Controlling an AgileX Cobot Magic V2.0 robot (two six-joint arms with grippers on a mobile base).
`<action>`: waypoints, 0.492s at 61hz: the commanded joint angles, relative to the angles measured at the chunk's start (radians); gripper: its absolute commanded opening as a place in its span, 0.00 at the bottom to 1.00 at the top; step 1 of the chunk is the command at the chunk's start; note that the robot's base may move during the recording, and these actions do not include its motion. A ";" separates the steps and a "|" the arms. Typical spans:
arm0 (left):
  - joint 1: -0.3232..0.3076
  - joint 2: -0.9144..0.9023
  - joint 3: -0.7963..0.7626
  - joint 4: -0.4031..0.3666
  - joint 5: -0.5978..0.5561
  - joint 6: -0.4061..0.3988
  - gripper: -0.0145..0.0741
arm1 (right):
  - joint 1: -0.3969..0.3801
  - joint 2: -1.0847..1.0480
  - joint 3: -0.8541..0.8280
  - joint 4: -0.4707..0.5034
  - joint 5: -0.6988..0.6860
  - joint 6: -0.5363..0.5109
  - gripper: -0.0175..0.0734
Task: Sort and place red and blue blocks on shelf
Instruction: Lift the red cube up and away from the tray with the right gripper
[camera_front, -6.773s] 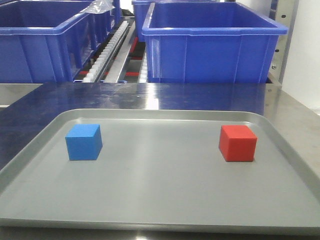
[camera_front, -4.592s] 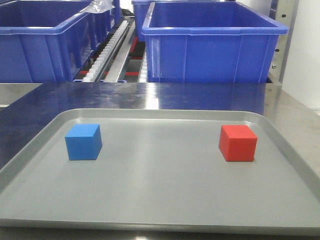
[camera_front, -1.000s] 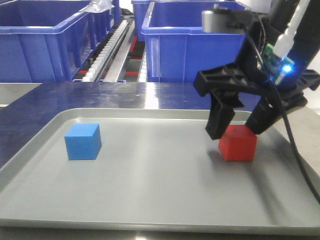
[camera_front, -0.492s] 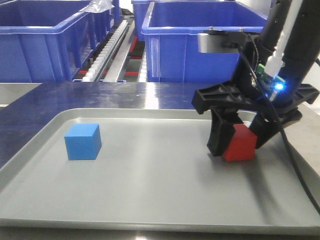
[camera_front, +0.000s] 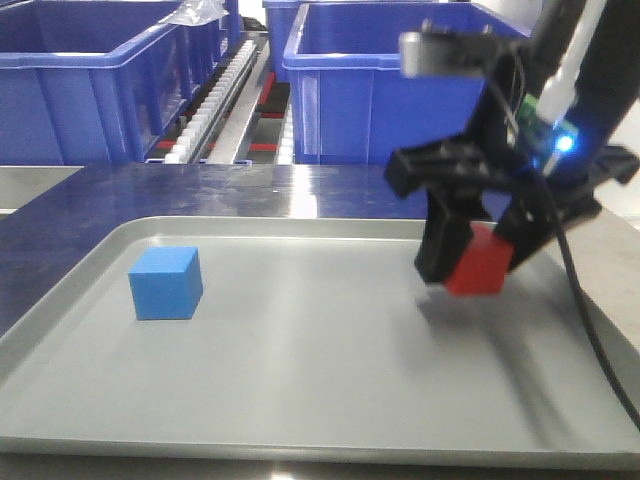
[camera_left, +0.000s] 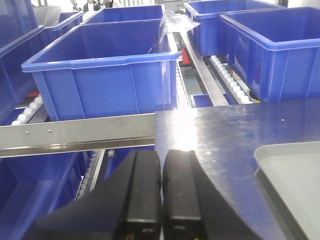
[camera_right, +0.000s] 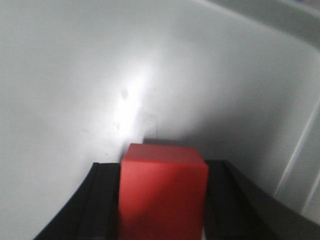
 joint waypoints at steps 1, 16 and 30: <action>-0.004 -0.017 0.042 -0.002 -0.082 -0.005 0.30 | 0.000 -0.091 -0.031 -0.004 -0.068 -0.009 0.27; -0.004 -0.017 0.042 -0.002 -0.082 -0.005 0.30 | -0.036 -0.226 -0.015 -0.012 -0.152 -0.009 0.25; -0.004 -0.017 0.042 -0.002 -0.082 -0.005 0.30 | -0.160 -0.370 0.076 -0.014 -0.217 -0.009 0.25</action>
